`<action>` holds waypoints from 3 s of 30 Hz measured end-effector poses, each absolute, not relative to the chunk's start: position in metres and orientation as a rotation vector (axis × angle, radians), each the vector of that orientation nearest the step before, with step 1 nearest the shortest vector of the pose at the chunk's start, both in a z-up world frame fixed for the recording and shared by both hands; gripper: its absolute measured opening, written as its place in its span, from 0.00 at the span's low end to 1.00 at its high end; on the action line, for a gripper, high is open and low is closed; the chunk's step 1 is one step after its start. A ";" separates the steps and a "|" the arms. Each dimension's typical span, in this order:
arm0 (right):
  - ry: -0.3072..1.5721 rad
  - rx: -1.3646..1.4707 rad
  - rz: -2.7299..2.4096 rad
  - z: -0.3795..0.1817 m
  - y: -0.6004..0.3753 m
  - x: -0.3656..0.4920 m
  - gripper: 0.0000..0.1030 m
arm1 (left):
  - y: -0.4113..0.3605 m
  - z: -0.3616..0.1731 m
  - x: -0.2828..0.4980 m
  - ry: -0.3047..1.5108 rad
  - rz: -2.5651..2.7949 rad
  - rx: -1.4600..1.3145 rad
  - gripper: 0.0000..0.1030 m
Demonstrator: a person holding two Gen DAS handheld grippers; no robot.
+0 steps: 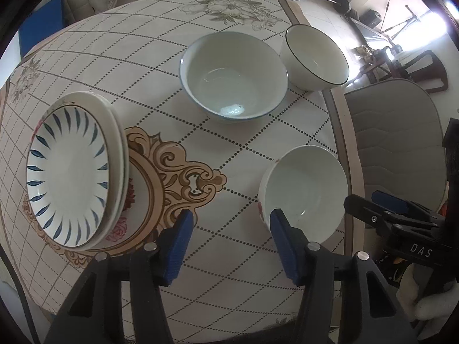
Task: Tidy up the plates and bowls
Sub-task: 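Grasp the rim of the small white bowl with both grippers, then carry the small white bowl beside the plate stack and open both grippers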
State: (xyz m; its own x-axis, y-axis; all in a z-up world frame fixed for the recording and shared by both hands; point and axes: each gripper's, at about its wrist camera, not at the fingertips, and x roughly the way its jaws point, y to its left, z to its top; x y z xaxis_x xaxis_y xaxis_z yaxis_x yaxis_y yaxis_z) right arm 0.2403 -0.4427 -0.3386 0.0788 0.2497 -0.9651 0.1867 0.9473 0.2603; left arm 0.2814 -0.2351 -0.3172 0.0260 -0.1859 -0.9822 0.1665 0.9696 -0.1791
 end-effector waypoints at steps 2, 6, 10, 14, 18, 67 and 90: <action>1.534 0.354 0.080 -0.356 -0.443 0.251 0.71 | -0.246 -0.330 0.288 1.538 -0.274 -0.015 0.48; 1.582 0.365 0.133 -0.379 -0.440 0.271 0.59 | -0.258 -0.353 0.296 1.581 -0.277 -0.047 0.29; 1.629 0.401 0.175 -0.397 -0.435 0.281 0.34 | -0.261 -0.367 0.300 1.618 -0.286 -0.087 0.18; 1.648 0.378 0.184 -0.406 -0.422 0.286 0.26 | -0.264 -0.372 0.298 1.629 -0.301 -0.093 0.12; 1.662 0.388 0.171 -0.410 -0.416 0.288 0.19 | -0.265 -0.373 0.297 1.625 -0.297 -0.067 0.08; 1.743 0.324 0.262 -0.409 -0.324 0.325 0.18 | -0.174 -0.377 0.325 1.658 -0.139 -0.081 0.09; 1.669 0.428 0.186 -0.364 -0.379 0.317 0.58 | -0.149 -0.322 0.323 1.616 -0.145 -0.037 0.17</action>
State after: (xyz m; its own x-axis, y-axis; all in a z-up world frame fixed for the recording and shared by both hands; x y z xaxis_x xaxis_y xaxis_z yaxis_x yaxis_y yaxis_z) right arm 0.3169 -0.3794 -0.3641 -0.0910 0.3827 -0.9194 0.1704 0.9156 0.3642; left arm 0.3234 -0.1487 -0.3221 -0.0515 -0.1135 -0.9922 0.0654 0.9910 -0.1168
